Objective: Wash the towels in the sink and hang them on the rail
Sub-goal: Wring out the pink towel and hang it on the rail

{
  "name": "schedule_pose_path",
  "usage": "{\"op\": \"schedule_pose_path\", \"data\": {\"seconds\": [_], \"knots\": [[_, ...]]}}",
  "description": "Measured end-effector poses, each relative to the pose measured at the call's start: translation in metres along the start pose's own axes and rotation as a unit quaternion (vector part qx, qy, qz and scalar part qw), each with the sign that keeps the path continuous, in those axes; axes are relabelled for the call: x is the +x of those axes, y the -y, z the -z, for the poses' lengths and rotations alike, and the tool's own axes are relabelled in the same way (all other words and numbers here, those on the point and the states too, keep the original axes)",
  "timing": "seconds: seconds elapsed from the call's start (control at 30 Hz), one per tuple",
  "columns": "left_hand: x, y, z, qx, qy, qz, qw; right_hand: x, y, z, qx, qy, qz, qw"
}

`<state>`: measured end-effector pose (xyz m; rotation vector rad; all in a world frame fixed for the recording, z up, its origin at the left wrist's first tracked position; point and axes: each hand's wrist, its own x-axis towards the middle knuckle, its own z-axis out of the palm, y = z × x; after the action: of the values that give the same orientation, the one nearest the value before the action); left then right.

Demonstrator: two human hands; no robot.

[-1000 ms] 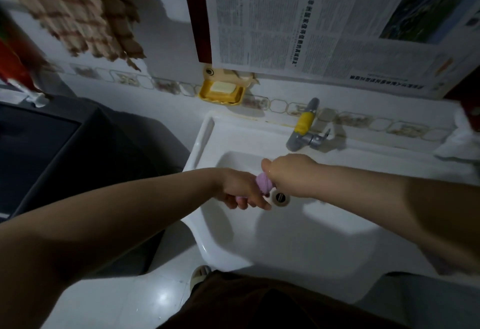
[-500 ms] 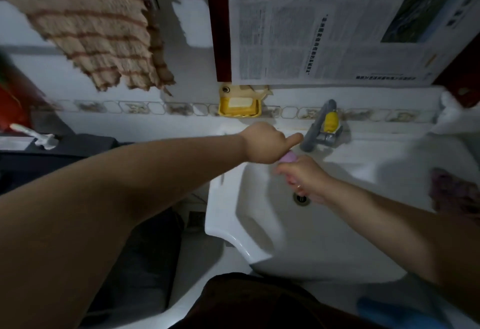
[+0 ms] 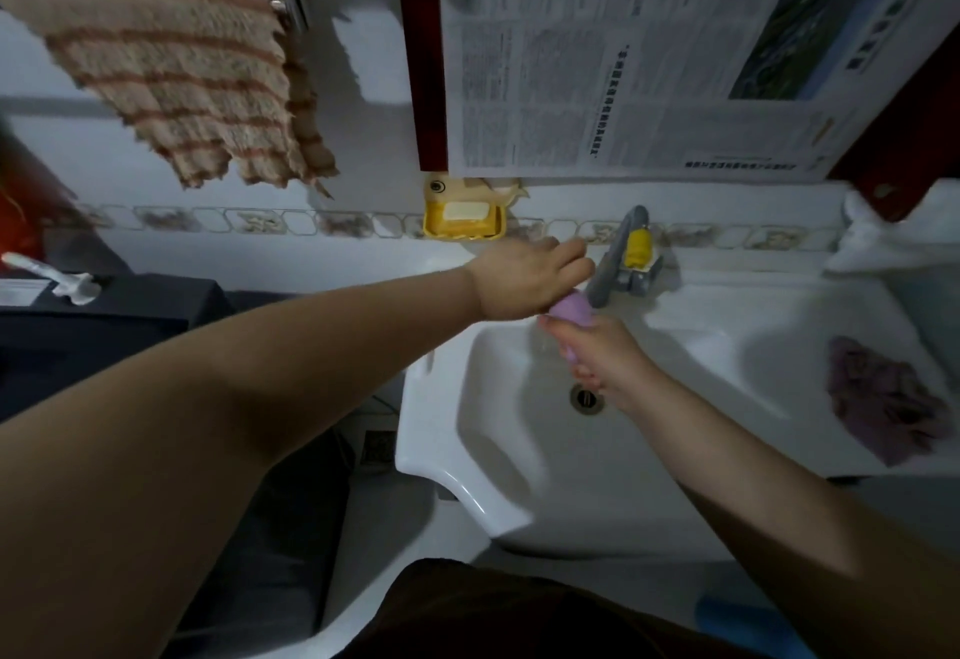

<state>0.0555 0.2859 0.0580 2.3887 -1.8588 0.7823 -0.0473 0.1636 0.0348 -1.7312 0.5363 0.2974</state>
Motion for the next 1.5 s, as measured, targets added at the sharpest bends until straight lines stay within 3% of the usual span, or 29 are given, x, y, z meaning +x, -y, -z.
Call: {"op": "schedule_pose_path", "data": {"seconds": [0.1, 0.17, 0.23, 0.27, 0.37, 0.43, 0.5, 0.63, 0.7, 0.77, 0.83, 0.9, 0.93, 0.97, 1.0, 1.07, 1.1, 1.13, 1.17, 1.23, 1.27, 1.3, 1.37, 1.43, 1.5], "knots": [[-0.012, -0.015, -0.011, -0.016, 0.058, 0.129, 0.99, 0.015, -0.011, 0.017, -0.124, -0.052, 0.108, 0.985], [-0.018, -0.024, -0.004, -0.135, 0.155, 0.248, 0.947, 0.019, -0.016, 0.029, -0.191, -0.046, 0.163, 0.967], [-0.02, -0.029, 0.004, -0.283, 0.224, 0.354, 0.863, 0.019, -0.017, 0.039, -0.259, -0.049, 0.202, 0.943], [-0.022, -0.03, 0.008, -0.356, 0.222, 0.392, 0.819, 0.019, -0.016, 0.042, -0.288, -0.054, 0.215, 0.932], [-0.033, -0.028, 0.014, -0.531, 0.136, 0.482, 0.683, 0.017, -0.012, 0.046, -0.359, -0.067, 0.271, 0.89], [-0.04, -0.026, 0.016, -0.577, 0.099, 0.532, 0.612, 0.015, -0.006, 0.043, -0.362, -0.063, 0.294, 0.882], [-0.043, -0.025, 0.023, -0.584, 0.064, 0.567, 0.577, 0.012, 0.005, 0.037, -0.309, -0.055, 0.31, 0.898], [-0.05, -0.015, 0.034, -0.592, -0.033, 0.593, 0.544, 0.001, 0.035, 0.023, -0.198, -0.028, 0.32, 0.926], [-0.056, -0.009, 0.039, -0.634, -0.083, 0.592, 0.49, -0.006, 0.053, 0.014, -0.112, -0.008, 0.302, 0.947], [-0.066, 0.001, 0.048, -0.692, -0.141, 0.574, 0.415, -0.011, 0.073, 0.0, 0.063, 0.041, 0.244, 0.967], [-0.08, 0.013, 0.064, -0.733, -0.183, 0.547, 0.361, -0.015, 0.093, -0.013, 0.223, 0.124, 0.181, 0.95], [-0.1, 0.027, 0.079, -0.769, -0.19, 0.508, 0.339, -0.021, 0.111, -0.027, 0.285, 0.185, 0.143, 0.93], [-0.11, 0.033, 0.088, -0.773, -0.172, 0.501, 0.349, -0.025, 0.12, -0.034, 0.295, 0.2, 0.135, 0.924], [-0.12, 0.039, 0.097, -0.747, -0.138, 0.521, 0.39, -0.029, 0.128, -0.043, 0.304, 0.215, 0.13, 0.919], [-0.131, 0.046, 0.102, -0.681, -0.085, 0.551, 0.475, -0.031, 0.135, -0.053, 0.307, 0.222, 0.132, 0.916], [-0.156, 0.063, 0.109, -0.431, 0.064, 0.582, 0.687, -0.037, 0.149, -0.076, 0.305, 0.242, 0.155, 0.908], [-0.168, 0.071, 0.113, -0.33, 0.098, 0.586, 0.734, -0.04, 0.156, -0.091, 0.303, 0.249, 0.168, 0.904], [-0.177, 0.077, 0.12, -0.324, 0.095, 0.581, 0.741, -0.042, 0.163, -0.107, 0.305, 0.26, 0.183, 0.898], [-0.185, 0.081, 0.127, -0.403, 0.073, 0.561, 0.719, -0.043, 0.169, -0.124, 0.303, 0.273, 0.197, 0.892], [-0.197, 0.084, 0.146, -0.623, -0.024, 0.497, 0.604, -0.044, 0.176, -0.162, 0.268, 0.277, 0.226, 0.895], [-0.205, 0.087, 0.151, -0.662, -0.08, 0.483, 0.567, -0.042, 0.179, -0.18, 0.244, 0.264, 0.236, 0.903], [-0.215, 0.093, 0.155, -0.652, -0.129, 0.488, 0.566, -0.042, 0.182, -0.197, 0.222, 0.24, 0.246, 0.913], [-0.237, 0.112, 0.159, -0.529, -0.206, 0.544, 0.618, -0.04, 0.19, -0.224, 0.149, 0.147, 0.28, 0.937], [-0.261, 0.131, 0.166, -0.418, -0.221, 0.589, 0.655, -0.036, 0.198, -0.24, 0.047, 0.064, 0.311, 0.947], [-0.282, 0.148, 0.177, -0.378, -0.224, 0.59, 0.678, -0.031, 0.204, -0.251, -0.036, 0.034, 0.304, 0.952]]}}
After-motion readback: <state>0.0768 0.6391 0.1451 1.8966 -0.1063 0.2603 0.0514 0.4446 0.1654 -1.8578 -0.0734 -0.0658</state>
